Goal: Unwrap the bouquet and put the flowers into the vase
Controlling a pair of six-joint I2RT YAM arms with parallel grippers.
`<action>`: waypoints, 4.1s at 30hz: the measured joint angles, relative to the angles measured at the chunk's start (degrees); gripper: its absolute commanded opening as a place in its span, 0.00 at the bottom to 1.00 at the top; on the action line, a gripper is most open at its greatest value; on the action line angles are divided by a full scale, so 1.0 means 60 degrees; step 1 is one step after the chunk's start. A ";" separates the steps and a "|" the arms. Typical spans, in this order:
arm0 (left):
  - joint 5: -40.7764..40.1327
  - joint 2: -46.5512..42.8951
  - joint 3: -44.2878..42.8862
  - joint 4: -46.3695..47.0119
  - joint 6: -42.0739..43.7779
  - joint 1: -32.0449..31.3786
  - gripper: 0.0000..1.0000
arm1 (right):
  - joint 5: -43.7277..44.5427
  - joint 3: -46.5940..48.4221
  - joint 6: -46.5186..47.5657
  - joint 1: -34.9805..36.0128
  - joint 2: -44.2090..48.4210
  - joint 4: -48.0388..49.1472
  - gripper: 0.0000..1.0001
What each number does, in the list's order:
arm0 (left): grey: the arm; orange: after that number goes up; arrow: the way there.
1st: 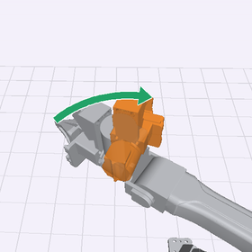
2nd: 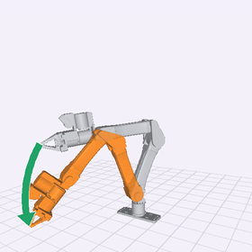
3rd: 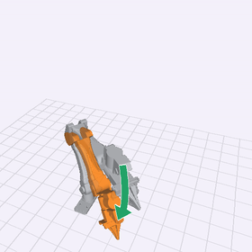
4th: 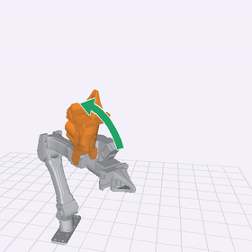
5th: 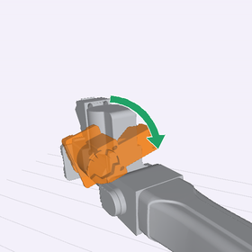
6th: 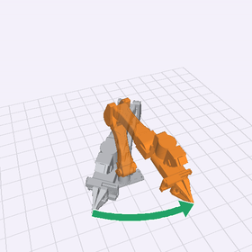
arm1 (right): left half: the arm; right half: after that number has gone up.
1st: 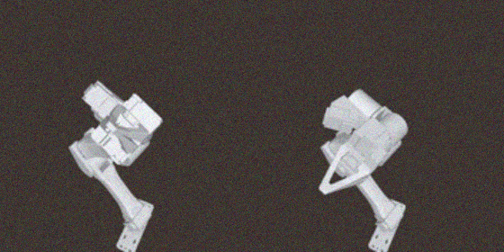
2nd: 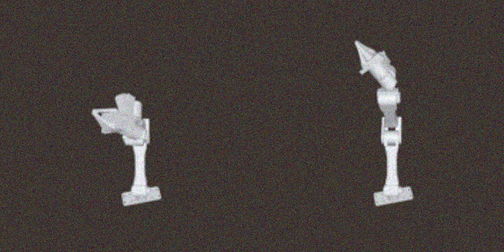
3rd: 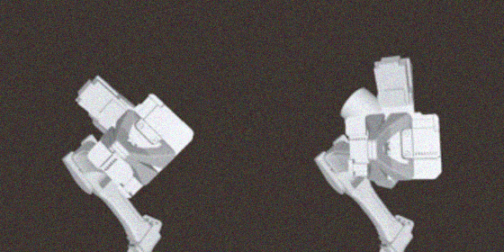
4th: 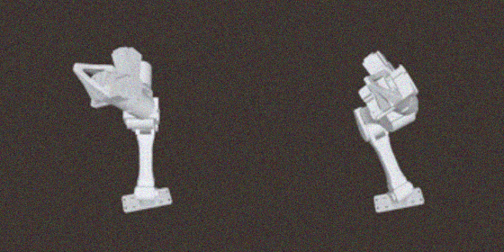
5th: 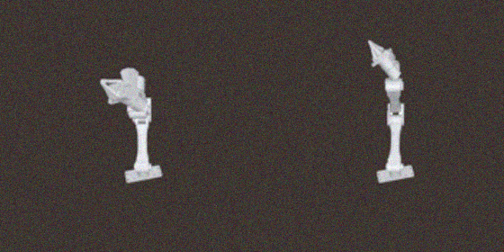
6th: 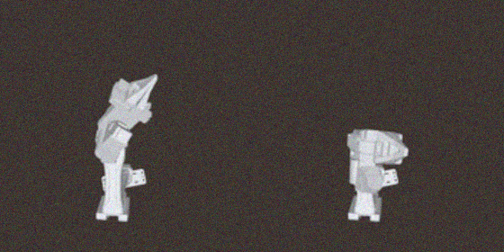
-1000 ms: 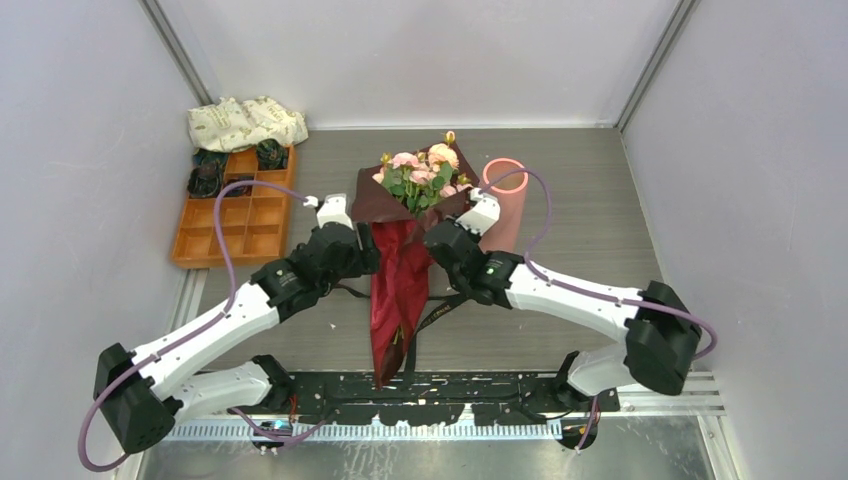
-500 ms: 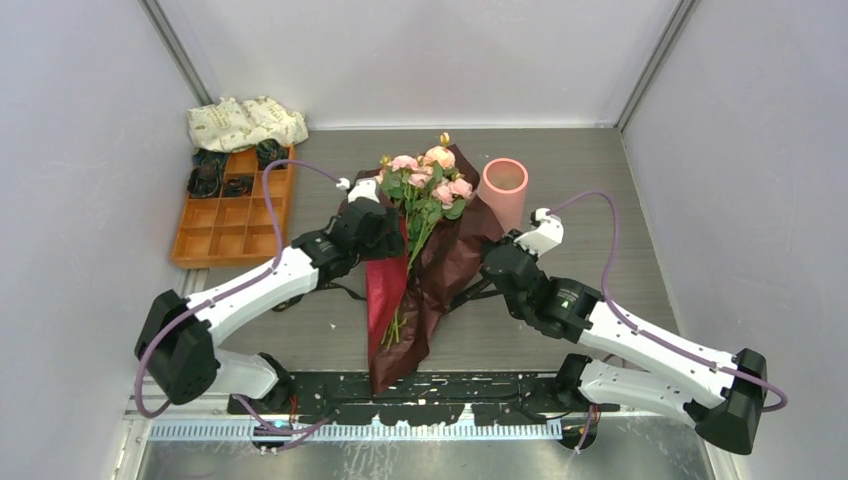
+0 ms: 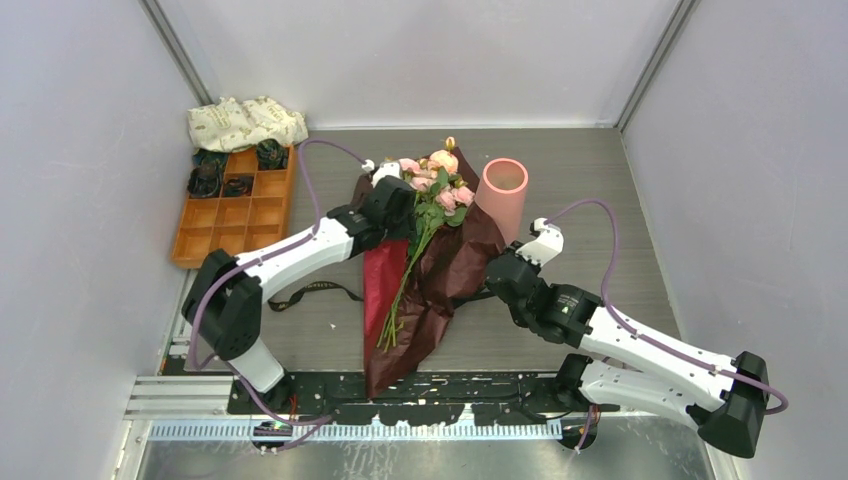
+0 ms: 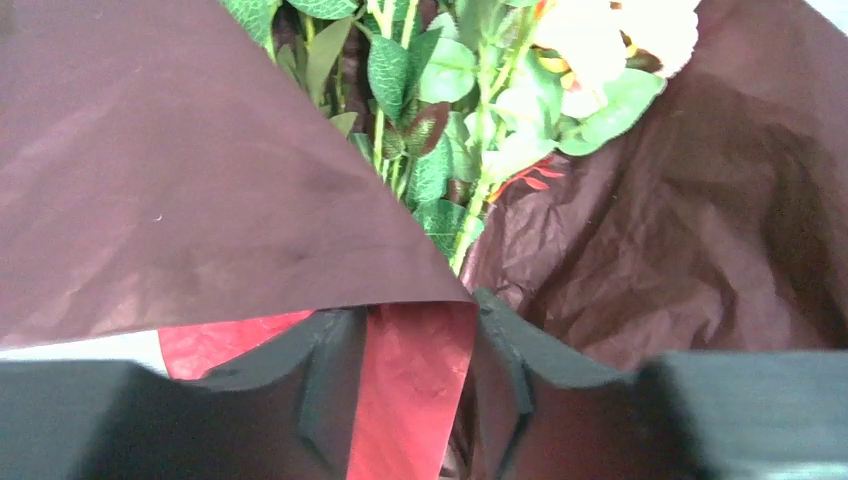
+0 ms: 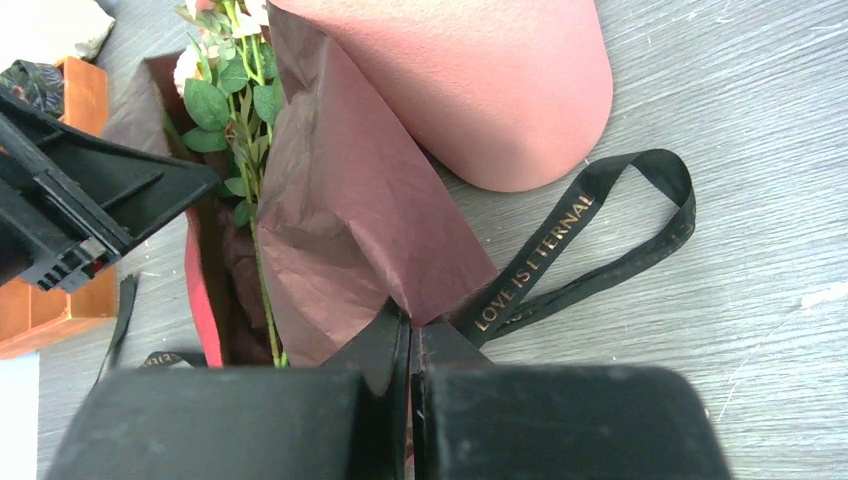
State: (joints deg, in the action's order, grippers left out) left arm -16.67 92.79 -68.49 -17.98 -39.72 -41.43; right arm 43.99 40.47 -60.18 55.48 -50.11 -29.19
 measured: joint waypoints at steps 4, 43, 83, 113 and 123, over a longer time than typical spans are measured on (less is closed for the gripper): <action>-0.0583 0.0579 -0.0667 -0.0743 0.0109 0.0015 0.00 | -0.0073 -0.0033 -0.0004 0.0000 0.0000 0.0047 0.01; -0.3606 -0.7184 0.2084 -0.6845 -0.1264 0.2033 0.41 | 0.0736 0.2014 -0.0168 0.0142 -0.0321 -0.3952 0.51; 0.0787 -0.2688 0.5136 -0.0688 -0.1719 0.2044 0.00 | -0.2849 0.1239 0.1093 0.0688 -0.6477 -0.1727 0.03; -0.0397 -0.8779 0.3100 -0.4127 -0.1158 0.2076 0.25 | -0.3672 0.8477 0.3388 0.0204 -1.0378 -0.2178 0.40; -0.0889 -0.9114 0.3078 -0.5209 -0.0871 0.2076 0.25 | -0.4098 1.1180 0.3901 -0.0233 -1.2444 -0.2688 0.36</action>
State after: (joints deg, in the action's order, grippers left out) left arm -22.00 38.11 -50.02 -49.23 -44.95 -28.97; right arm 19.40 107.55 -36.77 54.08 -124.77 -45.32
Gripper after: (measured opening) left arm 0.250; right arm 0.370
